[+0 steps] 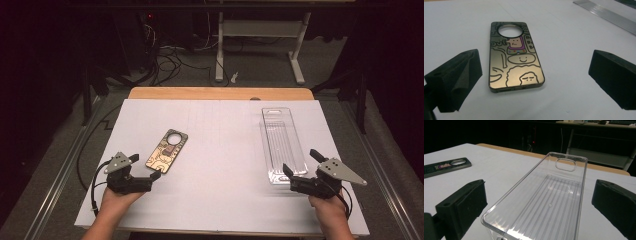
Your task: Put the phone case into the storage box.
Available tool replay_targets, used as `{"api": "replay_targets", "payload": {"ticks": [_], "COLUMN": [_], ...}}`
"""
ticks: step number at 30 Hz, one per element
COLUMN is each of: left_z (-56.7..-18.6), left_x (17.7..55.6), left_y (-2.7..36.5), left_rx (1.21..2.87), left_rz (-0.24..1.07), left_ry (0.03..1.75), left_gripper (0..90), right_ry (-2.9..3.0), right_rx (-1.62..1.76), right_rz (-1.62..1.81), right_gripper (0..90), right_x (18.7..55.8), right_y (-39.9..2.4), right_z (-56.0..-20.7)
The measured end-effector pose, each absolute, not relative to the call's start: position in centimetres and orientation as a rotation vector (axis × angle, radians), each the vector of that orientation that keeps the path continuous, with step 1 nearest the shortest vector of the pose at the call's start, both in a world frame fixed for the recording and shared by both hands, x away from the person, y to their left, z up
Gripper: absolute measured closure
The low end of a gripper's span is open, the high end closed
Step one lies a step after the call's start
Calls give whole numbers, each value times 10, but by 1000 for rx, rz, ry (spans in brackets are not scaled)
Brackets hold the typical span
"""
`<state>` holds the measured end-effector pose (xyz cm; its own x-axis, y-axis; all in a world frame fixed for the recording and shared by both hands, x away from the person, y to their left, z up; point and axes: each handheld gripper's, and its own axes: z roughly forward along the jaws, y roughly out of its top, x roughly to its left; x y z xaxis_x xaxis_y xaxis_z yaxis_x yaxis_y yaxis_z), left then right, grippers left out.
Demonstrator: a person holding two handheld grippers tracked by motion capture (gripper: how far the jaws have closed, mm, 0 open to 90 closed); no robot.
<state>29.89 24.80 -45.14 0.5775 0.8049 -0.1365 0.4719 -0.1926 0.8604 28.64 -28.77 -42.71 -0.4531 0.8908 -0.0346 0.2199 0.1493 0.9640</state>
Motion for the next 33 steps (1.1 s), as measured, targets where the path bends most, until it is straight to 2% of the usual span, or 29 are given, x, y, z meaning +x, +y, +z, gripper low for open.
{"api": "replay_targets", "payload": {"ticks": [6,20,33], "left_z": [-452,-454,-452], "left_x": [301,310,351], "left_y": [249,245,231], "left_rx": [1833,1883,2080], "left_rz": [374,408,324], "left_ry": [1058,1126,1253], "left_gripper": [2,2,2], "right_ry": [1789,1791,1792], "right_rx": [1063,1059,1063], "right_rz": [1334,1336,1339], "right_gripper": [2,2,2], "right_x": [286,286,287], "right_y": [-287,-287,-288], "right_z": [-427,-427,-428]}}
